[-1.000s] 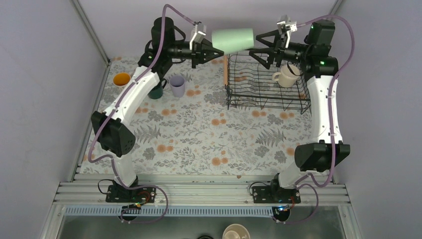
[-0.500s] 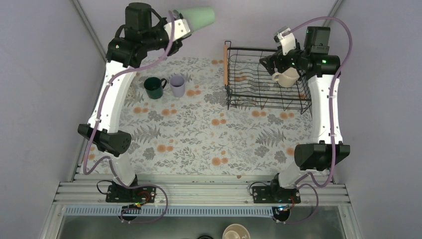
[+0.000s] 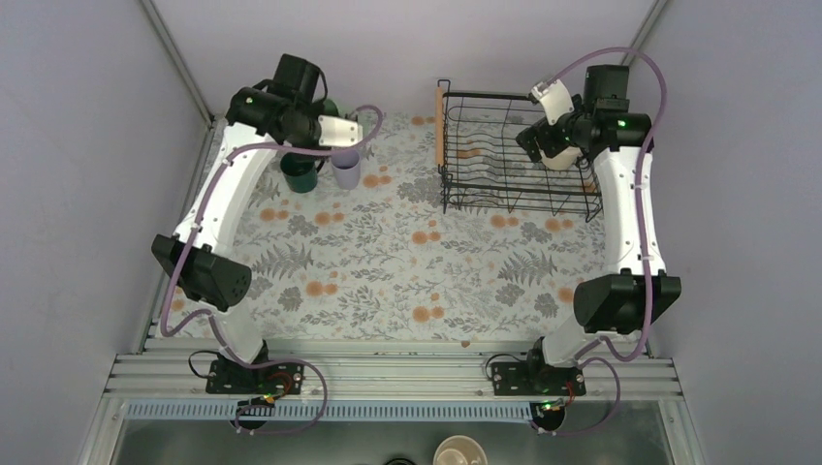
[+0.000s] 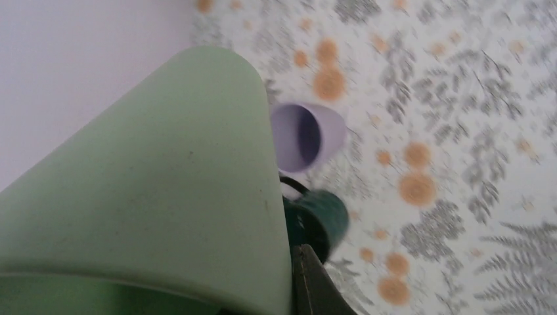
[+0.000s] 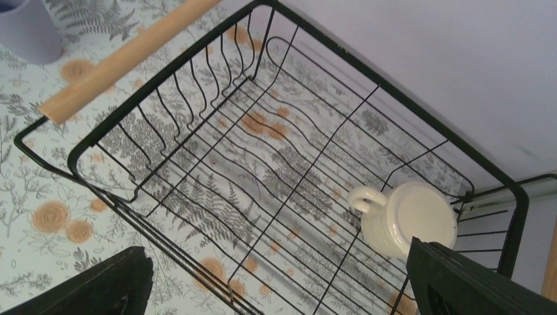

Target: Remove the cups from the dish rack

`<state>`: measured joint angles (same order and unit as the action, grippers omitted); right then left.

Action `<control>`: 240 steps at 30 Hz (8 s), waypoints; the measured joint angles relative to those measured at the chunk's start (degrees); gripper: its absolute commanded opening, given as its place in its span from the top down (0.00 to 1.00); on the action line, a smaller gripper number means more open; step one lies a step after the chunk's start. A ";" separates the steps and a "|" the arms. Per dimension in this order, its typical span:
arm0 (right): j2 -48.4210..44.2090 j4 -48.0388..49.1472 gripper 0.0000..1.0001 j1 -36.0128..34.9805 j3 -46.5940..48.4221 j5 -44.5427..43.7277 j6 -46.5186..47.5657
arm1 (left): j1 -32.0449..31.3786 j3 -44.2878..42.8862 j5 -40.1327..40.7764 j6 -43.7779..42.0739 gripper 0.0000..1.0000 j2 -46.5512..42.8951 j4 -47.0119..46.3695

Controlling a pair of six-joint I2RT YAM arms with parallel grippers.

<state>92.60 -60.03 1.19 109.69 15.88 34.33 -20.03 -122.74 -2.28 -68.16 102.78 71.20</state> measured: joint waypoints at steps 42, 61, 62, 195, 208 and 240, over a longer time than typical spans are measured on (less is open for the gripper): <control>-2.93 3.02 0.00 0.00 -10.05 -2.91 3.17 | 25.09 51.25 19.54 -7.67 0.87 -11.47 4.85; -2.89 3.41 0.00 0.00 -9.64 -3.93 2.99 | 26.40 34.58 20.76 -5.79 0.33 -9.16 5.42; -2.84 3.43 0.00 0.00 -9.27 -4.52 2.86 | 26.36 32.61 21.31 -6.27 0.32 -10.10 5.66; 6.67 7.72 0.00 0.07 -16.90 -4.81 3.56 | 15.72 5.64 -14.58 -12.17 0.16 25.83 5.88; 6.62 7.72 0.00 0.09 -17.20 -4.81 3.58 | 14.82 6.64 -12.07 -9.86 0.30 27.93 5.84; 5.27 7.80 0.00 0.39 -18.75 -4.44 5.01 | 13.05 13.62 -1.92 -7.45 0.54 22.71 5.88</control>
<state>97.86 -52.23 1.58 90.94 11.44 39.33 -6.98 -109.12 -4.21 -75.61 125.49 77.08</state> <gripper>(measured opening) 0.998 0.479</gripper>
